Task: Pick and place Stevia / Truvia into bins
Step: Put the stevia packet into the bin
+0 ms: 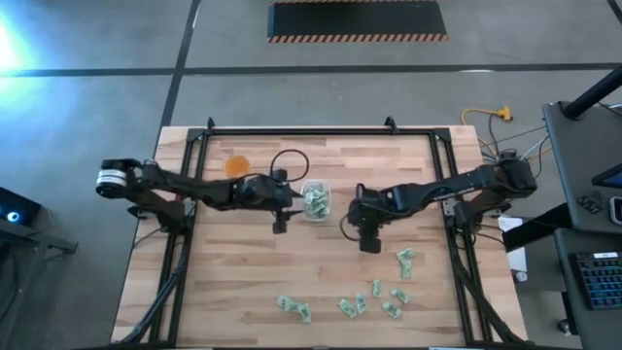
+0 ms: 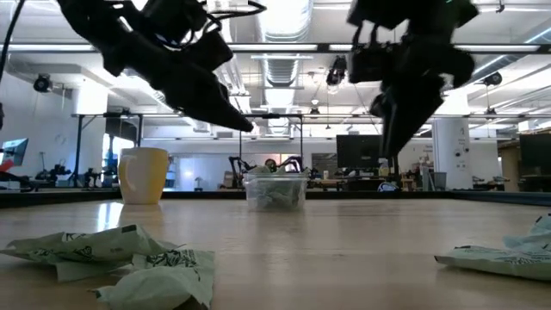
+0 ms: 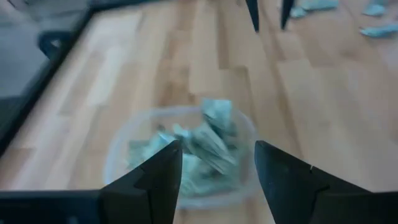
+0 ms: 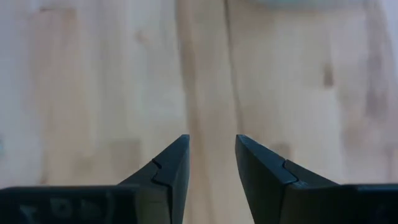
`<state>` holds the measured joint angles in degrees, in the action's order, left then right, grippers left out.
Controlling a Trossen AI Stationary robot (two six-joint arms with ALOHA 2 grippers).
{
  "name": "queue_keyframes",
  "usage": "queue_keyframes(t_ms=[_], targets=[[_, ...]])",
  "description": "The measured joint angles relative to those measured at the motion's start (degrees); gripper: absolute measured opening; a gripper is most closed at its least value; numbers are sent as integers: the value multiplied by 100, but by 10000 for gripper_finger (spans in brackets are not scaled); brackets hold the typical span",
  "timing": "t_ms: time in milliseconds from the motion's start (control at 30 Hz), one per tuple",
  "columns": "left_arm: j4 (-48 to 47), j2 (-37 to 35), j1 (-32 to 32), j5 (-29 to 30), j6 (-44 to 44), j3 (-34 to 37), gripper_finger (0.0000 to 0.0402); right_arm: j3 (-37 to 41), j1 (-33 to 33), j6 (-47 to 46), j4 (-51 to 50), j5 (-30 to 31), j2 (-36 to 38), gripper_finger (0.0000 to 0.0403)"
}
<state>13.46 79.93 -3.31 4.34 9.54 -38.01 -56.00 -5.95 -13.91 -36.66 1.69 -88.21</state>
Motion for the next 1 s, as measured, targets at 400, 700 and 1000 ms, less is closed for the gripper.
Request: queue_keyframes(t_ms=[400, 700, 1000], targets=[[-295, -212, 611, -20, -177, 161, 185, 1453, -1282, -2878, 0, 156, 1429, 121], [-5, -148, 610, 6, -182, 165, 185, 2275, -2024, -4741, -5, 144, 1877, 121], [523, -88, 604, 4, 96, 150, 185, 2456, -2276, -4550, 171, 326, 1871, 121]])
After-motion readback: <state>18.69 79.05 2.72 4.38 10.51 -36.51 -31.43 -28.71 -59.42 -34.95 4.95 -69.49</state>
